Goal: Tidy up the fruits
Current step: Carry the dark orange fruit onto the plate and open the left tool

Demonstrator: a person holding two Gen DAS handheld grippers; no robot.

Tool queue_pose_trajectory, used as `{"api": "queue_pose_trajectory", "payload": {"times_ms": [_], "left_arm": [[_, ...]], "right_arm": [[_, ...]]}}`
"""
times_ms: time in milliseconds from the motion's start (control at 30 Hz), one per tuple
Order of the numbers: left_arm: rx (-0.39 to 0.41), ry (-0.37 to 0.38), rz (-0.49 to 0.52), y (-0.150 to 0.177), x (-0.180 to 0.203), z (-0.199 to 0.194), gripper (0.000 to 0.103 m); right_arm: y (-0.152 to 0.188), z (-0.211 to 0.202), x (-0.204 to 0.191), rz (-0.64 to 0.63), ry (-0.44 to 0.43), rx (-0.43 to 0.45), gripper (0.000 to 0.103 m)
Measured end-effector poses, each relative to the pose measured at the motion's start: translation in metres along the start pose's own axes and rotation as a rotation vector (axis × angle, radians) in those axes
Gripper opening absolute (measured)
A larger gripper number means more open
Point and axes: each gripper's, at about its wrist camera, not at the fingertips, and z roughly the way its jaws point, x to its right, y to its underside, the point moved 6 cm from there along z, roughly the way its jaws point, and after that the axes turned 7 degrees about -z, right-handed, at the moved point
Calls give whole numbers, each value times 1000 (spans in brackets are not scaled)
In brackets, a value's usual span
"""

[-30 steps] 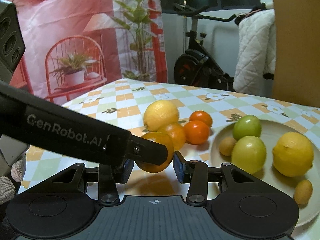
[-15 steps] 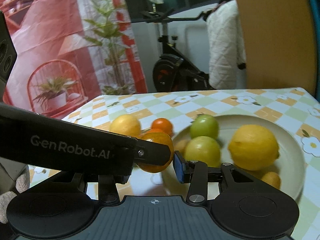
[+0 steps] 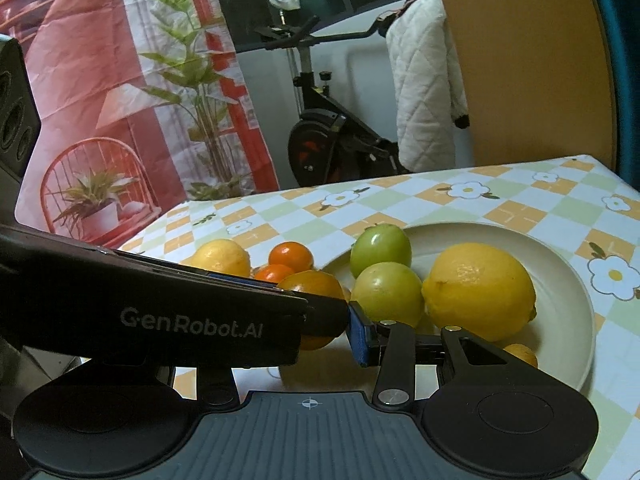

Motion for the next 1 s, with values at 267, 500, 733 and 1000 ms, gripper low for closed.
{"api": "queue_pose_trajectory", "payload": {"times_ms": [267, 500, 733, 1000], "left_arm": [[4, 4, 13, -6, 5, 11, 46], [19, 1, 19, -9, 6, 15, 48], [37, -23, 19, -9, 6, 9, 55], [110, -66, -82, -9, -19, -19, 64]], "right_arm": [[-1, 4, 12, 26, 37, 11, 38], [-2, 6, 18, 27, 59, 23, 38], [-3, 3, 15, -6, 73, 42, 40], [-4, -5, 1, -77, 66, 97, 44]]}}
